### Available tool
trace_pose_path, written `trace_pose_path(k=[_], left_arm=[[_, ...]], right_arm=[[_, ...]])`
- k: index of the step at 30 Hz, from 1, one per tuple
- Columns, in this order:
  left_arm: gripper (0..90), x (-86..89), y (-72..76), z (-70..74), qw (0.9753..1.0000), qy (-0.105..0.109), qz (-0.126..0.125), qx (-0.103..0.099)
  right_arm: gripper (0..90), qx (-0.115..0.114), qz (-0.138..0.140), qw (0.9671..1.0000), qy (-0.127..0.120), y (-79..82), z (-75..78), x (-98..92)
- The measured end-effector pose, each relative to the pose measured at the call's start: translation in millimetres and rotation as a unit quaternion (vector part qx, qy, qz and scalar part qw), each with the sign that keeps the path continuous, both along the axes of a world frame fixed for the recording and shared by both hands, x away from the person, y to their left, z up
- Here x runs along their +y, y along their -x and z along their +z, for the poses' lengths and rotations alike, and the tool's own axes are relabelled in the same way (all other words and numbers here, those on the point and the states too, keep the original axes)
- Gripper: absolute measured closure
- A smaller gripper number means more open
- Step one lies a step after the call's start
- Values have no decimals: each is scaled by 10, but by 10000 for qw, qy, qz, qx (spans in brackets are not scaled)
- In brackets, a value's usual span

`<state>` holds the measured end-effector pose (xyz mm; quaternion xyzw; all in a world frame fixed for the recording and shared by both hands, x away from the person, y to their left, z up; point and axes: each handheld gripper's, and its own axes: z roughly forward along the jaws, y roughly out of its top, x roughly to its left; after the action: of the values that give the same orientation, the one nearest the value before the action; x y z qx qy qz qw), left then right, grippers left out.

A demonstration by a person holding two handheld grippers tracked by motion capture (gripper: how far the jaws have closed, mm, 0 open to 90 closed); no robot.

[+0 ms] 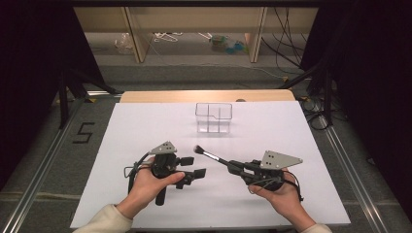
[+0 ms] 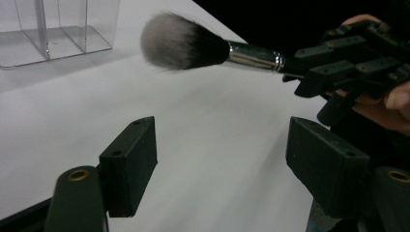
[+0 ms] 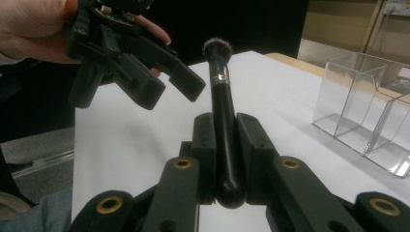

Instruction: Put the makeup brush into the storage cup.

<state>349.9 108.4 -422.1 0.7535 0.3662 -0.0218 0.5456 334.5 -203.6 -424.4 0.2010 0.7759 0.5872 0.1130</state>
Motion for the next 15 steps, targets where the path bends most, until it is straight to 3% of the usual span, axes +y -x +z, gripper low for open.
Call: trace_pose_path(k=[9,15], left_arm=[[276,-53,-10,28,9996,261,67,82],[279,-118,-21,61,9993,379,62,31]], right_arm=[[796,-26,88,9999,-70,-9,2,60],[796,-20,54,10000,-56,-8,4,76]])
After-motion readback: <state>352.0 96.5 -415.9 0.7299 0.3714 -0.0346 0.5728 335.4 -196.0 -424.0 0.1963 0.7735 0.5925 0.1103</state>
